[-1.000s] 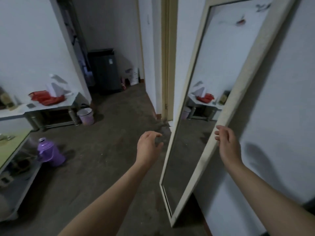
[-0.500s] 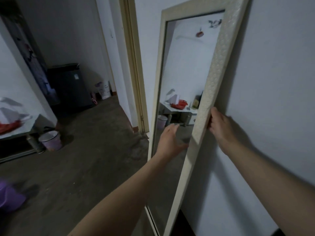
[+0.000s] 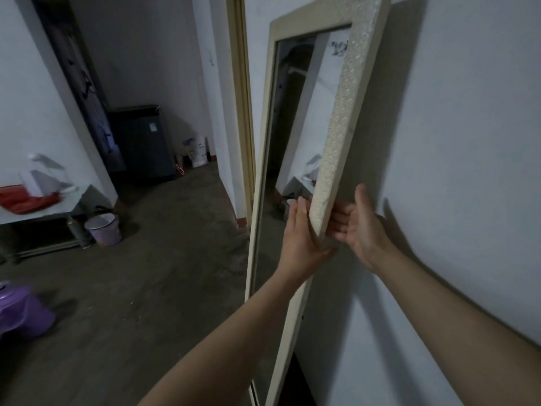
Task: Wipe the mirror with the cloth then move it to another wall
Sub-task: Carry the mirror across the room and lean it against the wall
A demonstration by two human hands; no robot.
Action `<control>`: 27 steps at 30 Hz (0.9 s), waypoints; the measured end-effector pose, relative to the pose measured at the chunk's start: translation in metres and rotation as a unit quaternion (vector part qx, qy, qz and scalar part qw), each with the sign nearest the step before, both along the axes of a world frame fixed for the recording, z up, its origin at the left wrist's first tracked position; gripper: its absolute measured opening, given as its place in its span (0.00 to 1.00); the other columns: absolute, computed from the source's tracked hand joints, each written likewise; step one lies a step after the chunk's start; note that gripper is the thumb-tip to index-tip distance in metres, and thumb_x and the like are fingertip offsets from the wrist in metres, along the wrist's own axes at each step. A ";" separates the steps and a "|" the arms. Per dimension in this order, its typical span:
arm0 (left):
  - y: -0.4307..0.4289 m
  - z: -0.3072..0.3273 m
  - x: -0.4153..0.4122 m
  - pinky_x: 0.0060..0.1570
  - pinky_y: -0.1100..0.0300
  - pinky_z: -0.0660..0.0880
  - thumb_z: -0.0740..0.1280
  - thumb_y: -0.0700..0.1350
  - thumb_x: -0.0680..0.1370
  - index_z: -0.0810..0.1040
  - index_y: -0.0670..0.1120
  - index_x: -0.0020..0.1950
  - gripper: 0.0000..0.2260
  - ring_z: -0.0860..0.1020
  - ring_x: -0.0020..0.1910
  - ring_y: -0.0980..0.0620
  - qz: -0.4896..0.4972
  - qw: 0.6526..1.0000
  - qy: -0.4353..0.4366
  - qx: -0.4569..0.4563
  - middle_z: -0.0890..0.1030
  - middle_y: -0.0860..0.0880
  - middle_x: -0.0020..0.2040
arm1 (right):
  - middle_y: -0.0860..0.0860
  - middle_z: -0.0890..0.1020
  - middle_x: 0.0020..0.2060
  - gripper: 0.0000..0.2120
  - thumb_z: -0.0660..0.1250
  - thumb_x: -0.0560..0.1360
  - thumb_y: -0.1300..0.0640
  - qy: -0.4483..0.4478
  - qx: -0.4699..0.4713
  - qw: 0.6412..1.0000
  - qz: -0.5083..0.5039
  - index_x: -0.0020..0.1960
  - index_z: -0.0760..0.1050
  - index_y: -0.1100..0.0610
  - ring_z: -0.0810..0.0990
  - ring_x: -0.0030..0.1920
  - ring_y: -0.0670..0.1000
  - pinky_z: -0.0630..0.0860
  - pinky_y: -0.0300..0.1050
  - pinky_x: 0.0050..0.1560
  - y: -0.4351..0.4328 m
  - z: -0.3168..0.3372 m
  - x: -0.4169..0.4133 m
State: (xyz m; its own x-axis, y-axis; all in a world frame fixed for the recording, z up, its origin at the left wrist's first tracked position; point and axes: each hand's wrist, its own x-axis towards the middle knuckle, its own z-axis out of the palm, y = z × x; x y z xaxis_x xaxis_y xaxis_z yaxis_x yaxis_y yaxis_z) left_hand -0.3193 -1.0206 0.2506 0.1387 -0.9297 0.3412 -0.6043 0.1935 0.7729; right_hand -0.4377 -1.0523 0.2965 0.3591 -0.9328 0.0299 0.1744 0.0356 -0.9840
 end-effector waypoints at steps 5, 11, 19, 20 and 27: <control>0.008 -0.002 0.019 0.73 0.56 0.62 0.68 0.35 0.68 0.54 0.50 0.77 0.41 0.58 0.76 0.53 0.065 0.995 0.054 -0.055 0.61 0.55 0.76 | 0.50 0.85 0.49 0.35 0.42 0.73 0.31 0.083 -0.035 0.994 0.057 0.52 0.81 0.51 0.83 0.53 0.48 0.73 0.49 0.61 -0.003 0.011 0.022; 0.024 -0.005 0.063 0.61 0.52 0.76 0.66 0.32 0.71 0.57 0.52 0.76 0.38 0.73 0.67 0.51 0.097 0.988 0.114 -0.045 0.73 0.49 0.68 | 0.46 0.83 0.53 0.32 0.38 0.79 0.38 0.114 -0.082 0.987 0.080 0.55 0.80 0.48 0.79 0.57 0.44 0.68 0.48 0.64 -0.006 0.013 0.061; 0.038 0.013 0.134 0.47 0.65 0.78 0.66 0.29 0.69 0.71 0.47 0.66 0.27 0.78 0.53 0.58 0.063 0.987 0.142 -0.044 0.78 0.54 0.52 | 0.45 0.74 0.62 0.22 0.41 0.80 0.40 0.147 -0.080 0.981 0.101 0.58 0.72 0.43 0.69 0.69 0.51 0.60 0.53 0.72 -0.022 -0.012 0.118; 0.039 0.016 0.143 0.45 0.65 0.78 0.65 0.28 0.68 0.72 0.46 0.63 0.26 0.79 0.51 0.58 0.059 0.987 0.144 -0.047 0.78 0.54 0.49 | 0.43 0.73 0.61 0.23 0.42 0.80 0.40 0.151 -0.079 0.980 0.102 0.61 0.72 0.43 0.68 0.70 0.51 0.59 0.53 0.72 -0.026 -0.014 0.124; 0.040 0.013 0.214 0.37 0.68 0.73 0.69 0.35 0.74 0.76 0.44 0.53 0.10 0.77 0.42 0.56 0.125 0.973 0.181 -0.067 0.78 0.53 0.42 | 0.48 0.65 0.73 0.27 0.46 0.79 0.39 0.182 -0.052 0.979 0.079 0.74 0.61 0.48 0.63 0.73 0.52 0.59 0.53 0.73 -0.051 -0.030 0.175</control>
State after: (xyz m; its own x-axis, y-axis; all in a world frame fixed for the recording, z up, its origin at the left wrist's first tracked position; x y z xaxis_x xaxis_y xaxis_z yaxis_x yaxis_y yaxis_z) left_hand -0.1051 -0.9802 0.2639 0.4877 -0.8024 0.3440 -0.3382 0.1896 0.9218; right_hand -0.2630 -1.1036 0.2665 0.5028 -0.8637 -0.0354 -0.1885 -0.0696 -0.9796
